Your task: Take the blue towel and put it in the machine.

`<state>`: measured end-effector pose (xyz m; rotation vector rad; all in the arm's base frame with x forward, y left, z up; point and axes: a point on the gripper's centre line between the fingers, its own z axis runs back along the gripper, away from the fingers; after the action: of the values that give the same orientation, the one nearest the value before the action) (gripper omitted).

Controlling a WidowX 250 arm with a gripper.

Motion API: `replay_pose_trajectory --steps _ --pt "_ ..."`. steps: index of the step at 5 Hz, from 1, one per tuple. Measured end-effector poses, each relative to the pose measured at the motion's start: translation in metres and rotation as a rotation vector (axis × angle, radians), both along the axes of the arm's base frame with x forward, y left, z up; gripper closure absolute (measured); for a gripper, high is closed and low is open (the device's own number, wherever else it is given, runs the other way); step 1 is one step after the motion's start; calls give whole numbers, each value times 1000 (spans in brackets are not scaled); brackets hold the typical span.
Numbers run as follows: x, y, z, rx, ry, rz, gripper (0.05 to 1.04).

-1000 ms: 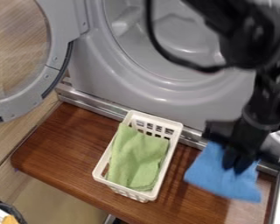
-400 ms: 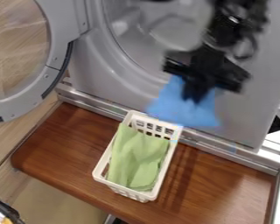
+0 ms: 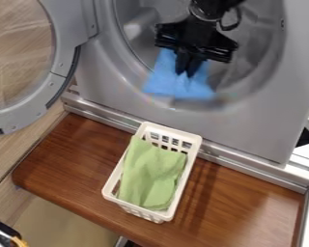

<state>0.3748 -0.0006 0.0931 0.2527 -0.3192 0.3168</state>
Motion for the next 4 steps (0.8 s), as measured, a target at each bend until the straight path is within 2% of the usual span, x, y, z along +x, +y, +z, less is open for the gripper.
replay_pose_trajectory --steps 1,2,3,4 --pt "28 13 -23 5 -22 -47 1015" --pt "40 22 -42 0 -52 -69 1015" --pt "49 22 -46 -12 -91 -114 987" --pt "49 23 -45 -4 -68 -171 816"
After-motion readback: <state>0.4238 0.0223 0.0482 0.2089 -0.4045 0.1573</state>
